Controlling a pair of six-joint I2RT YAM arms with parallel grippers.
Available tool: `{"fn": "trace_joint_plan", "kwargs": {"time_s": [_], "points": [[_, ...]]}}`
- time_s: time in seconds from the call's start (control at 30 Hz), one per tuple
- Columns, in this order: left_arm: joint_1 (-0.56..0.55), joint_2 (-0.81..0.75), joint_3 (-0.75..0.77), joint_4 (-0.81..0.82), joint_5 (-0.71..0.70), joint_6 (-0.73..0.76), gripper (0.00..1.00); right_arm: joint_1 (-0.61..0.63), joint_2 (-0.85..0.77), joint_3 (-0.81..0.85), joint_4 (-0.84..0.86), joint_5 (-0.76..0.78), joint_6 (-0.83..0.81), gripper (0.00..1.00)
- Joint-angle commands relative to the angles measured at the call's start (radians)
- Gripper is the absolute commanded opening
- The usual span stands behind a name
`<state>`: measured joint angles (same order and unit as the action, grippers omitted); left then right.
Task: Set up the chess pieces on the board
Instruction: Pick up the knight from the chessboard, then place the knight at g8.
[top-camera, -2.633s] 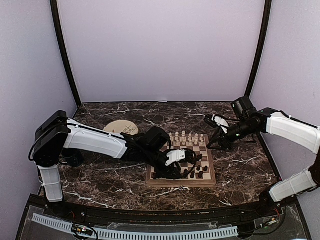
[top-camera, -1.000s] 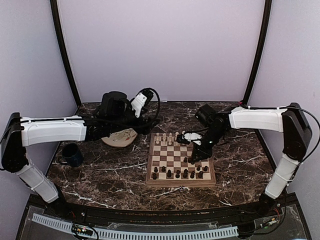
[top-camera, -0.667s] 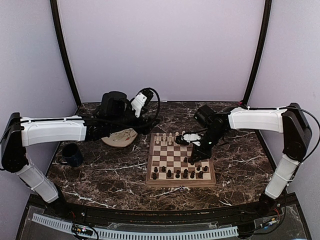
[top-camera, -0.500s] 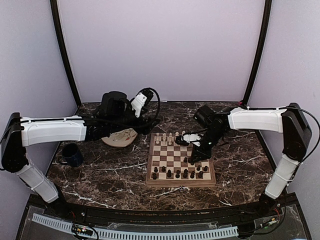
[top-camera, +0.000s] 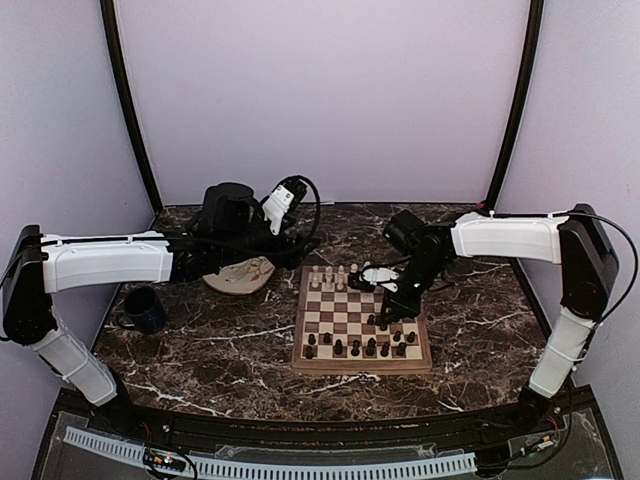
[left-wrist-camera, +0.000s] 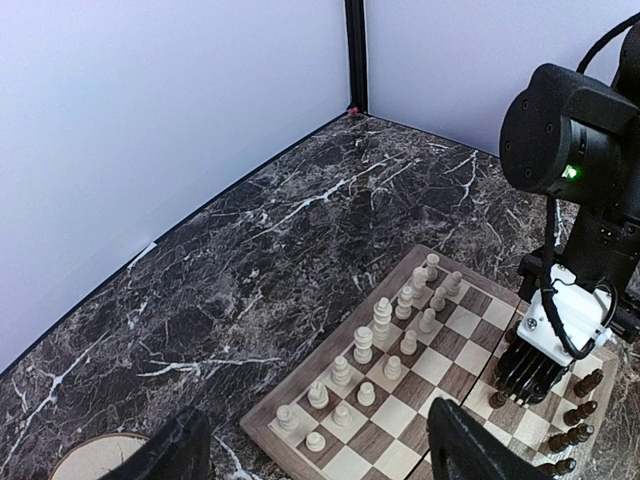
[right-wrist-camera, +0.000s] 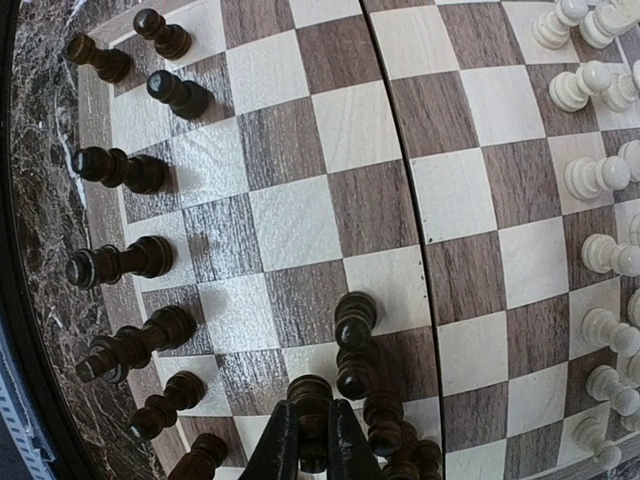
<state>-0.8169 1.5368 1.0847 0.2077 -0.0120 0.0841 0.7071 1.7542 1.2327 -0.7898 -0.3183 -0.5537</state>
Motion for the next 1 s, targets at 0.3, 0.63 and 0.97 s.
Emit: {"fn": "trace_joint_plan", "kwargs": {"time_s": [0.3, 0.63, 0.97], "points": [[-0.002, -0.061, -0.002, 0.000, -0.065, -0.003, 0.77, 0.088, -0.017, 0.232, -0.134, -0.064, 0.018, 0.09], [0.107, -0.108, 0.012, -0.058, -0.295, -0.171, 0.76, 0.273, 0.155, 0.458, -0.183, -0.001, 0.005, 0.09], [0.176, -0.172, -0.015, -0.030, -0.292, -0.189, 0.76, 0.396, 0.292, 0.516, -0.193, 0.129, -0.008, 0.08]]}}
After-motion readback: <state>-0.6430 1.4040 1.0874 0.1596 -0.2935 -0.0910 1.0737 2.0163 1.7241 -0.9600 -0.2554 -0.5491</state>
